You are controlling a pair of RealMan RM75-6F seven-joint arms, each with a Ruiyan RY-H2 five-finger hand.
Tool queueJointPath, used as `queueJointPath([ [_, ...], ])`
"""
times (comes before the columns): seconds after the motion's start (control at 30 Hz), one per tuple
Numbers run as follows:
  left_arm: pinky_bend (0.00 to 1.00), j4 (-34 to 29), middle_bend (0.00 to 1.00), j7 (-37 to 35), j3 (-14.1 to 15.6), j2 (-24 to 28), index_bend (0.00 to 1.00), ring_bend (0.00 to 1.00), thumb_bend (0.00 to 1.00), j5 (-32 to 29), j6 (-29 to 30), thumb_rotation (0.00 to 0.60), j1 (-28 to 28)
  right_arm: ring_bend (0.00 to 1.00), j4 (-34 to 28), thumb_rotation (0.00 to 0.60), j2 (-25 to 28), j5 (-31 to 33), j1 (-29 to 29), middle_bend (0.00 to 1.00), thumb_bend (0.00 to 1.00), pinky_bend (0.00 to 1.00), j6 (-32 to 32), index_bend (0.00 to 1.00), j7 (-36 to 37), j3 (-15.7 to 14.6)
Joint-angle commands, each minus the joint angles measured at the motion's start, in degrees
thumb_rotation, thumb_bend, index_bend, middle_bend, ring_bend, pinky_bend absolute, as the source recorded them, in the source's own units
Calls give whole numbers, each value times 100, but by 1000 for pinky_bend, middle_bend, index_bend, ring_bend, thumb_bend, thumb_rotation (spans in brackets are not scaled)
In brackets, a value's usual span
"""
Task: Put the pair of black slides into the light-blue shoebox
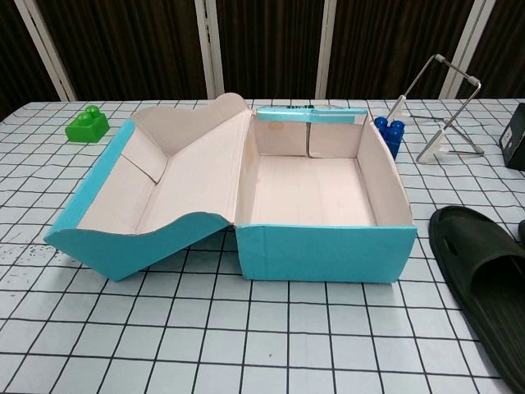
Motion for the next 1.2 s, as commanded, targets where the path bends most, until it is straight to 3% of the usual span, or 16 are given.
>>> queueJointPath([
  [0.03, 38, -7, 60, 6, 6, 7, 132, 0, 87, 5, 7, 600, 9, 121, -2, 600, 6, -10, -4, 123, 178, 169, 4, 218, 9, -5],
  [0.67, 38, -65, 60, 73, 14, -1, 132, 0, 86, 23, -30, 600, 0, 121, -51, 600, 44, 42, 16, 119, 178, 170, -134, 218, 51, -40],
  [0.87, 38, -78, 60, -21, 18, 23, 132, 0, 87, 76, 23, 600, 19, 121, -335, 600, -46, 144, 32, 116, 178, 170, -133, 206, -24, 24],
  [1.03, 38, -98, 58, -75, 22, 57, 132, 0, 87, 81, 24, 600, 28, 118, -807, 600, 300, 345, 436, 110, 178, 169, -973, 187, 173, 73],
  [1.2, 38, -69, 55, -143, -40, 88, 132, 0, 87, -79, -12, 600, 34, 95, -1494, 600, 780, 1063, 1073, 88, 178, 151, -2184, 166, -283, 220],
])
